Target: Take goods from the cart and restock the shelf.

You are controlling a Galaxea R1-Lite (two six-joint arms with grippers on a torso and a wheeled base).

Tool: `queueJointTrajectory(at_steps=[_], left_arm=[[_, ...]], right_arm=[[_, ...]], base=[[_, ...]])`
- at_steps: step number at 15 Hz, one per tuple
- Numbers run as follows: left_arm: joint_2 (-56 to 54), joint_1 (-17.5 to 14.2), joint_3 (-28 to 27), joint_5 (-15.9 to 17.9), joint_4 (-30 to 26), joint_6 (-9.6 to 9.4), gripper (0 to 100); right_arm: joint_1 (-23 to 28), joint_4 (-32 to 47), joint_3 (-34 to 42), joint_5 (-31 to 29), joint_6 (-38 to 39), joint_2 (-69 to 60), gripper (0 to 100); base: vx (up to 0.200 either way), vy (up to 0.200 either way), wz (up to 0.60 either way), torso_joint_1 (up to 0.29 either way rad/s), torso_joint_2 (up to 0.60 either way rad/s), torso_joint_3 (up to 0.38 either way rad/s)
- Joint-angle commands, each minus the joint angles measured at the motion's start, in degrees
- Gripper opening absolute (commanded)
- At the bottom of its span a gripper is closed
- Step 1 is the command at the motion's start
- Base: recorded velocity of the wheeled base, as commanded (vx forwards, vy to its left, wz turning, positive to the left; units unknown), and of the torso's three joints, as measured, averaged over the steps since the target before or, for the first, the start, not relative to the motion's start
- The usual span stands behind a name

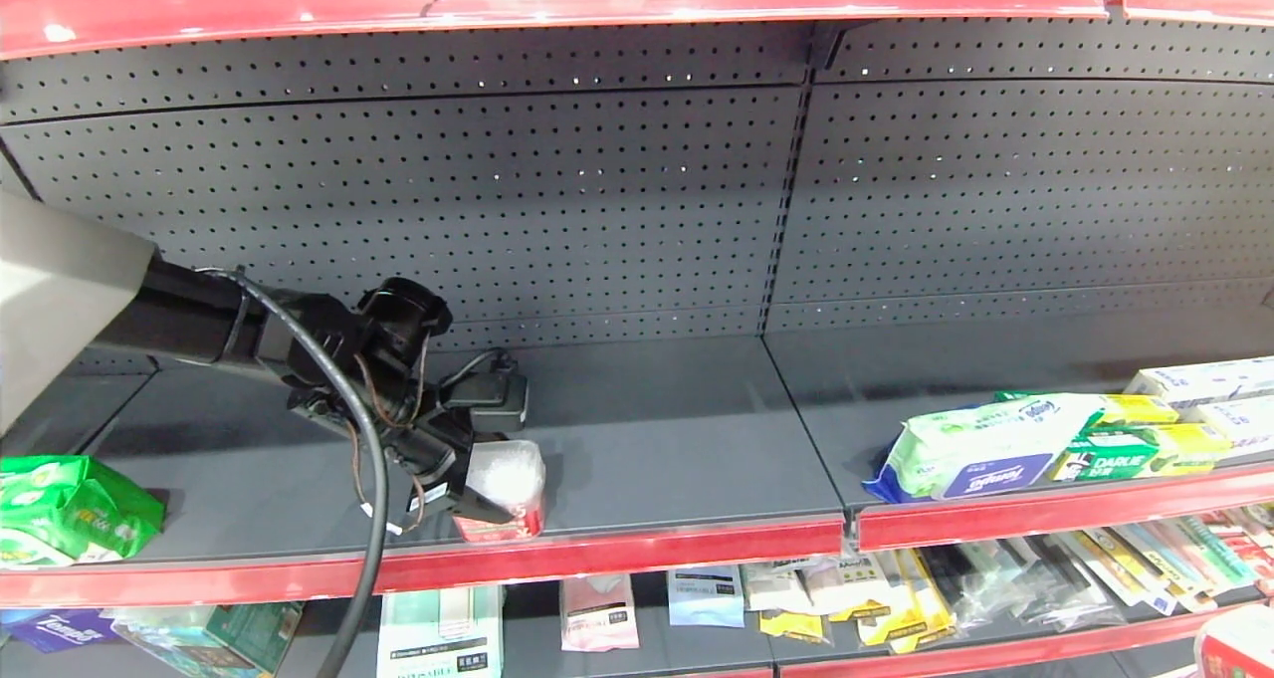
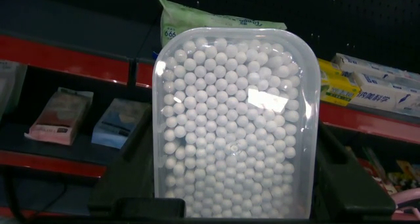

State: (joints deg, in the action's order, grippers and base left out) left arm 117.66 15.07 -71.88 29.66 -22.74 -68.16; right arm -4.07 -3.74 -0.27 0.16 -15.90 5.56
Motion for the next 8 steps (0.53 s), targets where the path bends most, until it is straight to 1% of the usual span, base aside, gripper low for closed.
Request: queueJointTrajectory(at_steps=[1,8], left_arm=[[-0.07,0.05,0.95,0.05,0.15,-0.13,0],[-0.07,0.05,0.86,-0.30,0.32,-0.05,0]], right_arm=[[-0.06,-0.04,0.00,0.02,-0.01,-0.02,0],[-0.06,-0.04,0.00,0.02,-0.01,-0.02,0]], base=[[0.000,0.000,0.00,0.000,0.00,0.000],[0.000,0.000,0.00,0.000,0.00,0.000]])
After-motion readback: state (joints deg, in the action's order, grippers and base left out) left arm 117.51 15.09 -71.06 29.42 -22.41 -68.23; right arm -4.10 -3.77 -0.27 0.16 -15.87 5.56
